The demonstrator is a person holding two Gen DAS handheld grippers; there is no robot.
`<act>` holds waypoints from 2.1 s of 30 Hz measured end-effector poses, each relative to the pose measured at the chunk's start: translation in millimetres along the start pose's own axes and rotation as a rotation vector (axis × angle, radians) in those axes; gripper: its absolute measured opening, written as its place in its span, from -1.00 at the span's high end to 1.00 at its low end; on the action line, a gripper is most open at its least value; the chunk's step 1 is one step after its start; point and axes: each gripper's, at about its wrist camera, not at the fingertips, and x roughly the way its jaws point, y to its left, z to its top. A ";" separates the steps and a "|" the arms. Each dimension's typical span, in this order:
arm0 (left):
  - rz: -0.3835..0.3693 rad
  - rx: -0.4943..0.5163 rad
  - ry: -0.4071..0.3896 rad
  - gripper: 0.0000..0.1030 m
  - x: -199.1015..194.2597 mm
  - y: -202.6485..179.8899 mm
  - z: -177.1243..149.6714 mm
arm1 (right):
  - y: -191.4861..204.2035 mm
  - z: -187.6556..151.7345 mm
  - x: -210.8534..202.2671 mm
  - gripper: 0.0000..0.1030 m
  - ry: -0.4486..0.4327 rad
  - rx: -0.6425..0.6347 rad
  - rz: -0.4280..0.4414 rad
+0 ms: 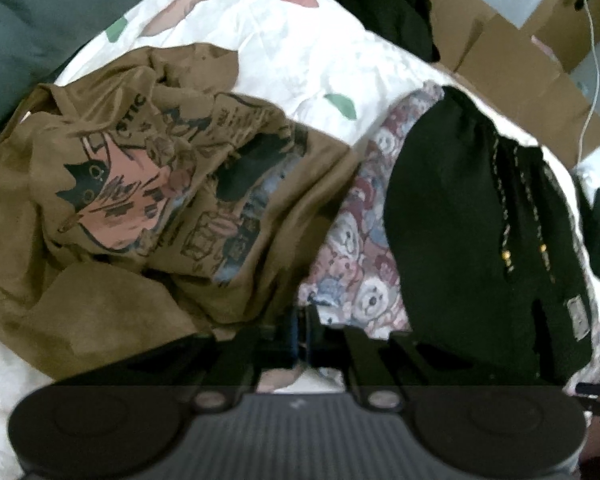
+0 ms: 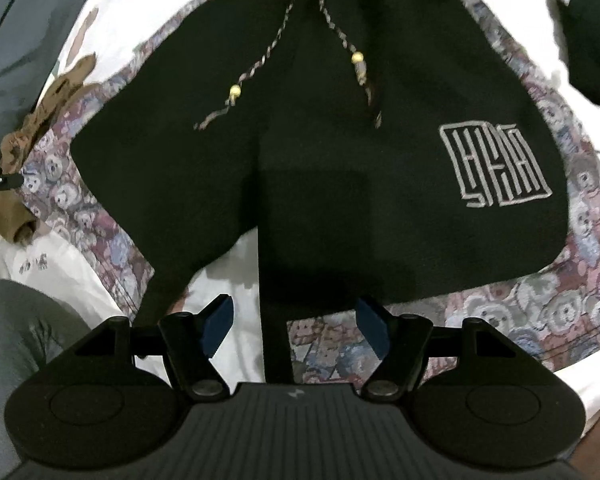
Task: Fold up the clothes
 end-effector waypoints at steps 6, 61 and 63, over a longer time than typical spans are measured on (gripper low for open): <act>-0.034 0.008 -0.001 0.95 -9.6 -4.5 1.7 | 12.3 4.8 -2.3 -0.40 -0.009 0.001 0.036; -0.317 0.100 0.161 0.96 12.7 -101.9 14.2 | 216.3 75.8 84.1 0.09 -0.127 -0.139 0.277; -0.323 0.097 0.162 0.96 12.3 -102.7 14.1 | 217.9 76.0 85.7 0.11 -0.132 -0.142 0.271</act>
